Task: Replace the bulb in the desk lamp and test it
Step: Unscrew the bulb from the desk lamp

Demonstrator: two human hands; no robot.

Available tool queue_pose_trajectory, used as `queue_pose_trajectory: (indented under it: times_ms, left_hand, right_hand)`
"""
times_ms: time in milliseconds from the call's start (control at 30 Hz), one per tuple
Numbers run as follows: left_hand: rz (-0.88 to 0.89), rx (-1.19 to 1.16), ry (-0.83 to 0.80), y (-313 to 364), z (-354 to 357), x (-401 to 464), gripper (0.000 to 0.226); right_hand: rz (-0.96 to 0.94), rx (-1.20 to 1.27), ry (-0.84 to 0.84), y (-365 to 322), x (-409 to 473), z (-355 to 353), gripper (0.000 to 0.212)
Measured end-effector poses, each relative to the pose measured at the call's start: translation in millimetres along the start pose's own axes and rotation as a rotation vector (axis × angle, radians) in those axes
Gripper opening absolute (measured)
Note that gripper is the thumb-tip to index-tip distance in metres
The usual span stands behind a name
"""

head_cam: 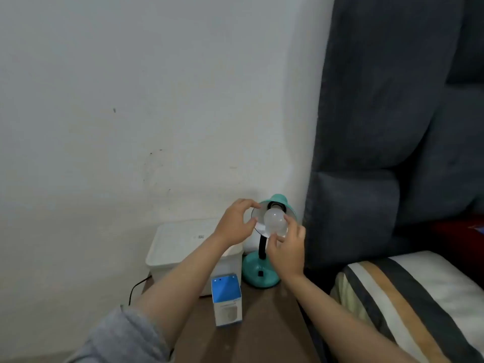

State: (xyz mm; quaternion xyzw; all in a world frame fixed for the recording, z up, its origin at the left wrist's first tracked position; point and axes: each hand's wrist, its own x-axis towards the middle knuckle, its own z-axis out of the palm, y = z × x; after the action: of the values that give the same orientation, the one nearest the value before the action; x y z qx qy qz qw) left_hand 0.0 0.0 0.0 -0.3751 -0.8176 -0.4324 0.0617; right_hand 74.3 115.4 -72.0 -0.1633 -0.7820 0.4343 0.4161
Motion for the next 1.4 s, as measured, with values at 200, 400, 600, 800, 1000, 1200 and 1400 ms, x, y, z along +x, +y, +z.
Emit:
queue_pose_trajectory:
  times_ms: [200,400,600,800,1000,1200,1400]
  left_hand:
    - [-0.005,-0.029,-0.007,-9.8,9.3,22.1,0.028]
    - [0.027,-0.029,0.058,-13.5,12.7,35.6,0.025]
    - [0.022,-0.027,0.056,-14.7,13.0,37.2,0.026]
    - [-0.037,-0.084,0.055,-12.6,11.3,39.1,0.025]
    - [-0.06,-0.073,0.022,-10.0,9.4,38.8,0.024]
    - [-0.064,-0.043,0.011,-7.7,12.2,39.5,0.027]
    - [-0.075,-0.039,0.025,-7.4,11.8,37.0,0.027]
  right_hand:
    - [-0.065,-0.019,0.061,7.9,6.9,15.9,0.05]
    - [-0.048,-0.039,0.19,6.6,10.5,28.5,0.047]
    - [-0.008,0.035,0.247,4.4,19.2,26.3,0.038]
    - [-0.022,0.062,0.219,3.7,21.7,24.9,0.034]
    - [-0.101,-0.031,0.207,0.9,19.4,24.6,0.035]
    - [0.009,0.05,0.265,-5.9,13.0,19.0,0.057]
    - [0.069,0.031,0.216,-2.4,13.1,20.5,0.043]
